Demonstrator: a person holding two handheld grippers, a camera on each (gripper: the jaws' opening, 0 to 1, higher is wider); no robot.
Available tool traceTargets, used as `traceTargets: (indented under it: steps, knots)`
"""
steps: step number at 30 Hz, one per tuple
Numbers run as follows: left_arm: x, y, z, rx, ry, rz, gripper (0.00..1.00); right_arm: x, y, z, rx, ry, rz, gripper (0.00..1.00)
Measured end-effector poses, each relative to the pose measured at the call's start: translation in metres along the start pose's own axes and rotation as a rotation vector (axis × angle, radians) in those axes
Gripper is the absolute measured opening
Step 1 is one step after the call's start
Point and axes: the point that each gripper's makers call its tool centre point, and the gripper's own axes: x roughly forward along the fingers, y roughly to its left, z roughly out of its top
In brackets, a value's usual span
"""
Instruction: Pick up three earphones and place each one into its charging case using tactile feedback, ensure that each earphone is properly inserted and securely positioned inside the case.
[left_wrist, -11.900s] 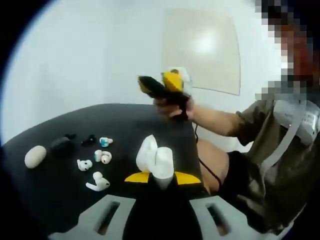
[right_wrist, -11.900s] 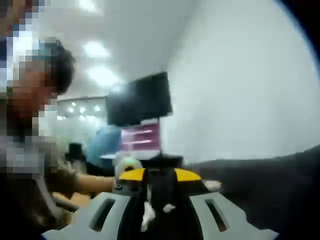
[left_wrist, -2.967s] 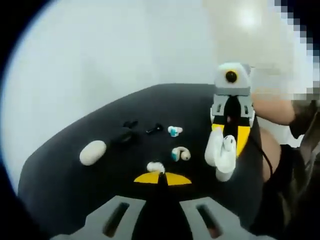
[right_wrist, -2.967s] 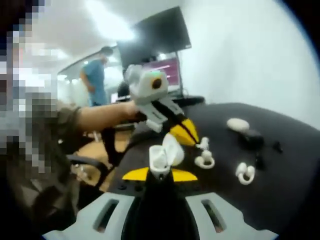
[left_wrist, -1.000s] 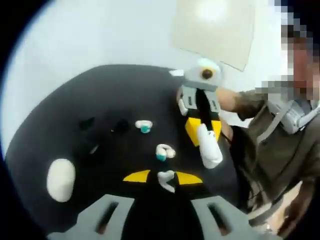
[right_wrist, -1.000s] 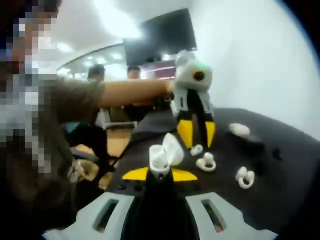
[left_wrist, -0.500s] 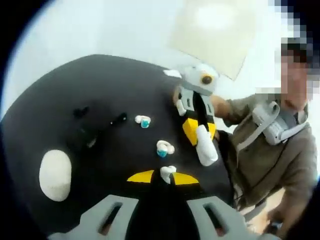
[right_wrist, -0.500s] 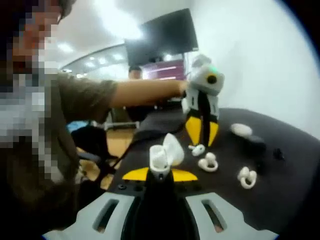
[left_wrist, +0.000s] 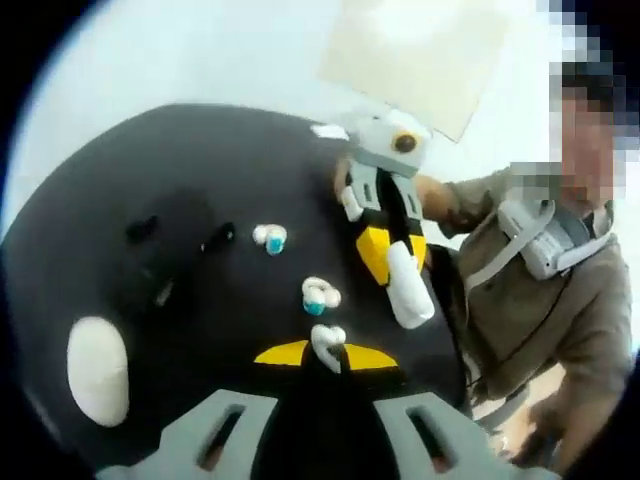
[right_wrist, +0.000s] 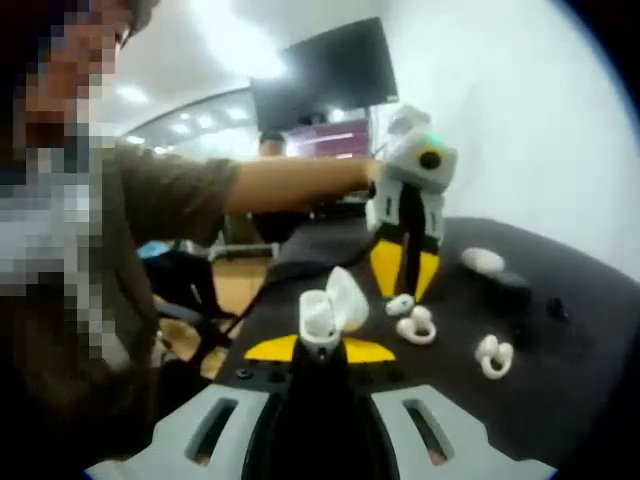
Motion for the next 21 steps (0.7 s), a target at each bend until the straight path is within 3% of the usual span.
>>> traceTargets:
  steps: [6,11,13,15,17,21]
  knots:
    - [-0.006,-0.017,-0.013,-0.043,0.015,-0.002,0.07,0.001,-0.001,0.0,-0.003,-0.001,0.002,0.17]
    - [-0.006,-0.034,-0.014,-0.056,0.022,-0.021,0.08,0.001,-0.001,0.0,-0.012,0.001,-0.004,0.17]
    - [-0.015,-0.027,-0.012,-0.05,0.006,0.025,0.08,0.001,-0.002,0.0,-0.016,0.002,-0.007,0.17]
    - [-0.026,-0.008,-0.002,-0.024,-0.045,0.128,0.08,0.001,-0.003,0.0,-0.018,0.003,-0.009,0.17]
    - [-0.032,0.002,0.005,0.044,-0.059,0.199,0.09,0.001,-0.003,0.0,-0.02,0.002,-0.009,0.17]
    - [-0.022,0.001,0.015,0.103,-0.061,0.181,0.14,0.001,-0.005,0.001,-0.019,0.001,-0.007,0.17]
